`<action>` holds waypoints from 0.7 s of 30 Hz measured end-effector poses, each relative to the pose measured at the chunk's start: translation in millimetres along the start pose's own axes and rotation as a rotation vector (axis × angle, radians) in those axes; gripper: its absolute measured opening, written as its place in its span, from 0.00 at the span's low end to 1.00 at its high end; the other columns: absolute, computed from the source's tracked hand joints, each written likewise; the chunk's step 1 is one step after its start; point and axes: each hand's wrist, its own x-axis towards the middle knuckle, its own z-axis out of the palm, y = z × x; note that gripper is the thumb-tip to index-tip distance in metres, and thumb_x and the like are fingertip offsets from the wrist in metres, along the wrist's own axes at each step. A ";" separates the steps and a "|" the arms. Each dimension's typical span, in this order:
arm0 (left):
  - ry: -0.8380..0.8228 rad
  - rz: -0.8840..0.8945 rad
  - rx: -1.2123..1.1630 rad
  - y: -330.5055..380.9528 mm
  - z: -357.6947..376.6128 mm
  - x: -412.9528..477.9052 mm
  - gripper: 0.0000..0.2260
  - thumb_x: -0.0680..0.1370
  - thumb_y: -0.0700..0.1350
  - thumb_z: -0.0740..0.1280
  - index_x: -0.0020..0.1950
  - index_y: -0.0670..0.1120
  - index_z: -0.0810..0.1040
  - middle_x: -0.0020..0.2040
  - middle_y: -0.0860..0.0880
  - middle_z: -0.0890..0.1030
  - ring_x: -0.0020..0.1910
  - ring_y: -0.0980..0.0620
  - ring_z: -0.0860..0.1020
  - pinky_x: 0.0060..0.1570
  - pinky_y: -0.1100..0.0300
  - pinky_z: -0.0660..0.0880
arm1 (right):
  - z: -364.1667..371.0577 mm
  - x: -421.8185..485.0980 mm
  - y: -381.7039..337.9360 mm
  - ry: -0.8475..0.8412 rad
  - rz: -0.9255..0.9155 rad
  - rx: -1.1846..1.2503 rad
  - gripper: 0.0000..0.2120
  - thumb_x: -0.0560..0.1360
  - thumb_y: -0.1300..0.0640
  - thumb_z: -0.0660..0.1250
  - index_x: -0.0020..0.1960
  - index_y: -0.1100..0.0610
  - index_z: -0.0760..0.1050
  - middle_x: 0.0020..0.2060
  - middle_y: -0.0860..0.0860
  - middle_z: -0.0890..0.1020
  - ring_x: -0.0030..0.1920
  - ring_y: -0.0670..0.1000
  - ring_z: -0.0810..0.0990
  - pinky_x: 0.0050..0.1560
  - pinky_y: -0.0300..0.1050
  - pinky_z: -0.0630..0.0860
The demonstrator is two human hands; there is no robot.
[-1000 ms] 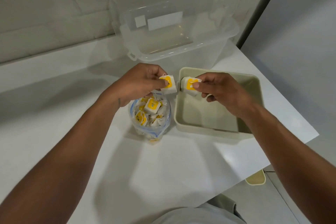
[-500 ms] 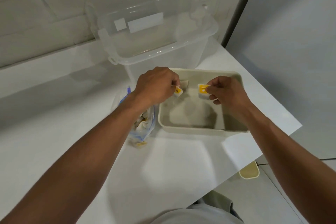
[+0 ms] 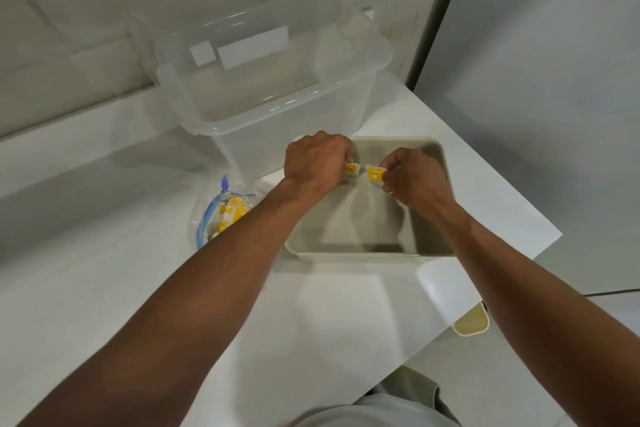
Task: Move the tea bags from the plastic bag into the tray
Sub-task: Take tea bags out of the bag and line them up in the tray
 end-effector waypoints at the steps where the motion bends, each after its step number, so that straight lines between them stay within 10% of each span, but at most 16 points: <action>1: -0.005 0.004 -0.009 1.6 1.8 1.6 0.05 0.75 0.50 0.69 0.50 0.54 0.81 0.50 0.49 0.81 0.50 0.43 0.79 0.43 0.58 0.64 | 1.1 1.3 0.3 -0.014 -0.001 -0.053 0.06 0.69 0.58 0.67 0.43 0.50 0.79 0.37 0.48 0.85 0.42 0.52 0.84 0.50 0.51 0.81; 21: -0.040 0.062 0.361 15.4 17.9 13.4 0.06 0.74 0.51 0.69 0.47 0.49 0.81 0.42 0.47 0.84 0.41 0.44 0.83 0.35 0.59 0.64 | 22.9 24.2 9.8 0.205 -0.065 -0.444 0.08 0.76 0.57 0.64 0.51 0.56 0.80 0.45 0.57 0.84 0.45 0.60 0.82 0.39 0.43 0.73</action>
